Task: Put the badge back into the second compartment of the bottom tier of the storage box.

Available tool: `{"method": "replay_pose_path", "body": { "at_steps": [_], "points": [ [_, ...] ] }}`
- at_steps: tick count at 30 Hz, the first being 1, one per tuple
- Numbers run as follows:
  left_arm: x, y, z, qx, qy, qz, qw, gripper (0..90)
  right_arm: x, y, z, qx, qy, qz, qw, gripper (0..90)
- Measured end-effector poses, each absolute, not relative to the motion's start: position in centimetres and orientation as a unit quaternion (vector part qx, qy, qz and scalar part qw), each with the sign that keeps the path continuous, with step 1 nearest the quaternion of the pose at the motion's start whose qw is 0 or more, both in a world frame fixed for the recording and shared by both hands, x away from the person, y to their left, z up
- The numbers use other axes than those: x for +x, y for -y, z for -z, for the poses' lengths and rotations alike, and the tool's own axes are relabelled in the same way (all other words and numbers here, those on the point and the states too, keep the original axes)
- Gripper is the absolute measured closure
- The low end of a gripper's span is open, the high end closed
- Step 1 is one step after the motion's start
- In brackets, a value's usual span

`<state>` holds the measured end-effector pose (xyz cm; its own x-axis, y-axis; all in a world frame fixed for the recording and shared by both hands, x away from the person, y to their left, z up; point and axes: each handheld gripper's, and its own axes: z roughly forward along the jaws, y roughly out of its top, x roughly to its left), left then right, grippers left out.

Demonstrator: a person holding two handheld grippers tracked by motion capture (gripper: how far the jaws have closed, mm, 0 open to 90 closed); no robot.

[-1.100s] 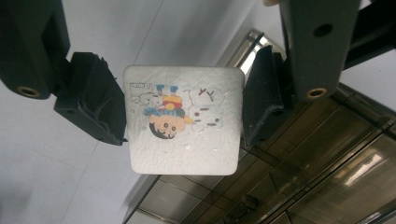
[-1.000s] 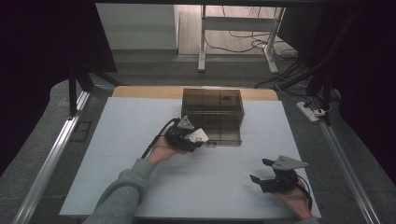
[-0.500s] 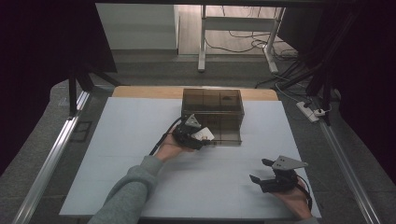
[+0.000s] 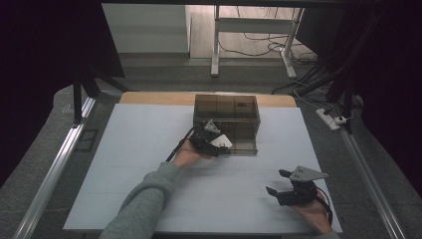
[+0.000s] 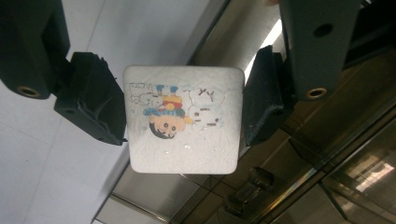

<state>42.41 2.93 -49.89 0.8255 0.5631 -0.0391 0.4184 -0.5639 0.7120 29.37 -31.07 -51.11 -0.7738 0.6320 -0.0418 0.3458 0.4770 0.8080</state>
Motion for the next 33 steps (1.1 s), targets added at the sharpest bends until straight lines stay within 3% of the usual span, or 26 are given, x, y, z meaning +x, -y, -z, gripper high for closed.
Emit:
{"method": "replay_pose_path", "body": {
  "at_steps": [33],
  "points": [
    [42.8,-2.4,49.0,0.874,-0.283,-0.094,0.383,29.1,29.4,31.1,51.2,0.291,-0.843,-0.421,0.169,18.1]
  ]
}}
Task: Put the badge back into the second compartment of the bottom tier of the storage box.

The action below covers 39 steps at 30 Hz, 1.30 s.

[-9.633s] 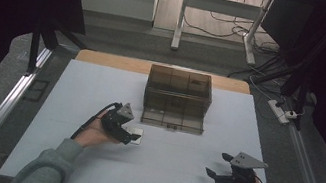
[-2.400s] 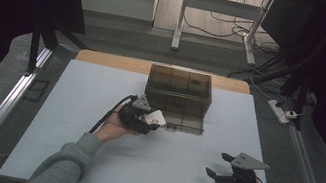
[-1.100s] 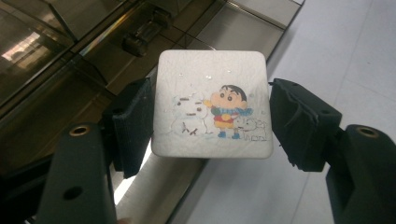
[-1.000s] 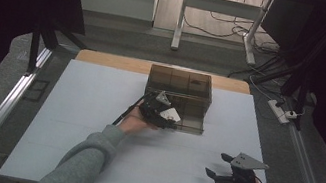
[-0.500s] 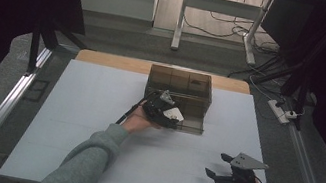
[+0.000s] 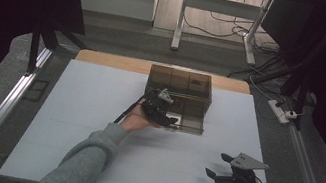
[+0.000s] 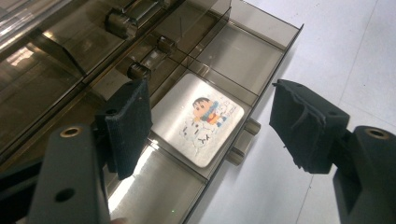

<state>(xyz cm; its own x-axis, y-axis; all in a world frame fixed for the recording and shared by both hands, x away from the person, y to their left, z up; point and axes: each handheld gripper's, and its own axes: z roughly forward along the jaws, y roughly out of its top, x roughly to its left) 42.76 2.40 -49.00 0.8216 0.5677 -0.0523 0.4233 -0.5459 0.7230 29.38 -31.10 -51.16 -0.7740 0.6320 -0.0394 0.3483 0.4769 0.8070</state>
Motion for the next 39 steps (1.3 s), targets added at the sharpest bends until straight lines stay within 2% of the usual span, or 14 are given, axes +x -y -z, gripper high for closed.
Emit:
{"method": "replay_pose_path", "body": {
  "at_steps": [10,16,39],
  "points": [
    [41.7,-2.8,48.6,0.877,-0.279,-0.092,0.380,29.4,29.3,31.1,51.2,0.291,-0.842,-0.422,0.169,18.1],
    [40.7,-4.3,48.3,0.867,-0.289,-0.080,0.398,29.5,29.4,31.1,51.2,0.292,-0.842,-0.421,0.169,18.1],
    [36.8,-9.6,48.5,0.856,-0.304,-0.096,0.407,29.6,29.4,31.1,51.2,0.292,-0.844,-0.417,0.168,18.1]
  ]
}}
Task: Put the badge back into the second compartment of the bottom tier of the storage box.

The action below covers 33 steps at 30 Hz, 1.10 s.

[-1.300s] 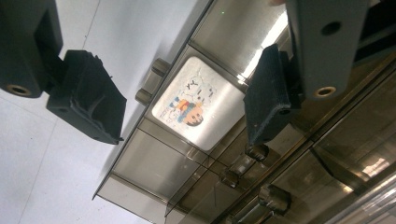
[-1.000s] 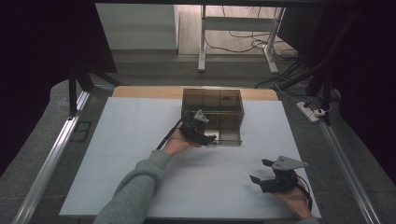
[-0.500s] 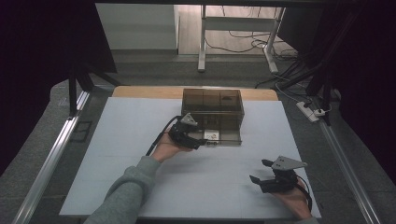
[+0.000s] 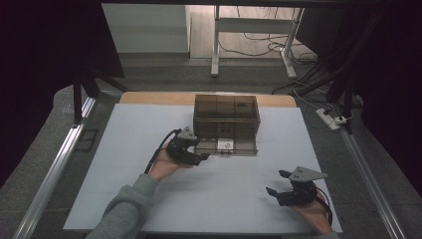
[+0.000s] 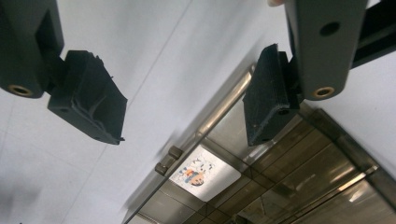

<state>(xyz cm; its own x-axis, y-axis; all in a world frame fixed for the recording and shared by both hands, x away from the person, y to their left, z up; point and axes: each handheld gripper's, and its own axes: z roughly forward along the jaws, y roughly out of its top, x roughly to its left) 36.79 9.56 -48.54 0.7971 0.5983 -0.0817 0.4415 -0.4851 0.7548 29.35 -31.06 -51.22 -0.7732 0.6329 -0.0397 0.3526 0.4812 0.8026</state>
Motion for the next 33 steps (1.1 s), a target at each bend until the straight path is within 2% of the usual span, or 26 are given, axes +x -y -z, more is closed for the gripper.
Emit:
{"method": "replay_pose_path", "body": {
  "at_steps": [15,33],
  "points": [
    [33.2,-12.8,48.8,0.852,-0.308,-0.105,0.410,29.6,29.4,31.0,51.3,0.292,-0.845,-0.415,0.168,18.2],
    [28.6,-17.8,50.6,0.836,-0.349,-0.115,0.408,30.0,29.3,31.1,51.3,0.292,-0.847,-0.410,0.169,18.4]
  ]
}}
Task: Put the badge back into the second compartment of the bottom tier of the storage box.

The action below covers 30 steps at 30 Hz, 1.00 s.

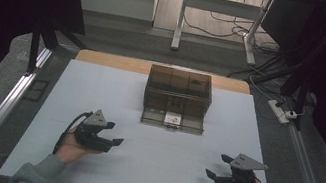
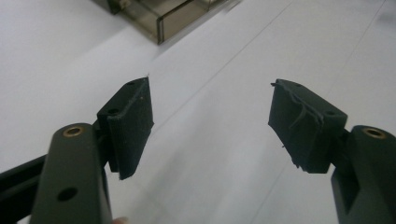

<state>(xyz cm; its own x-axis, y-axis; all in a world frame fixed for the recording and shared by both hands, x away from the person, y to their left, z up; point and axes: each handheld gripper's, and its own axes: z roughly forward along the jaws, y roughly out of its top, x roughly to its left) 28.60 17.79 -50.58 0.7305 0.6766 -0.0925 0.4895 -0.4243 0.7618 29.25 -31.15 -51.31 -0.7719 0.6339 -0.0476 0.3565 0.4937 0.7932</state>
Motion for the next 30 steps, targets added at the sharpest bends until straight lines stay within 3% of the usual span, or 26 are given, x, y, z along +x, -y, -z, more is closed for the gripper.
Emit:
{"method": "replay_pose_path", "body": {
  "at_steps": [15,30],
  "points": [
    [25.2,-21.4,51.9,0.822,-0.381,-0.128,0.404,29.9,29.2,31.1,51.4,0.293,-0.847,-0.409,0.170,18.4],
    [24.5,-22.1,52.0,0.817,-0.388,-0.132,0.406,29.3,29.2,31.2,51.4,0.292,-0.849,-0.408,0.170,19.1]
  ]
}}
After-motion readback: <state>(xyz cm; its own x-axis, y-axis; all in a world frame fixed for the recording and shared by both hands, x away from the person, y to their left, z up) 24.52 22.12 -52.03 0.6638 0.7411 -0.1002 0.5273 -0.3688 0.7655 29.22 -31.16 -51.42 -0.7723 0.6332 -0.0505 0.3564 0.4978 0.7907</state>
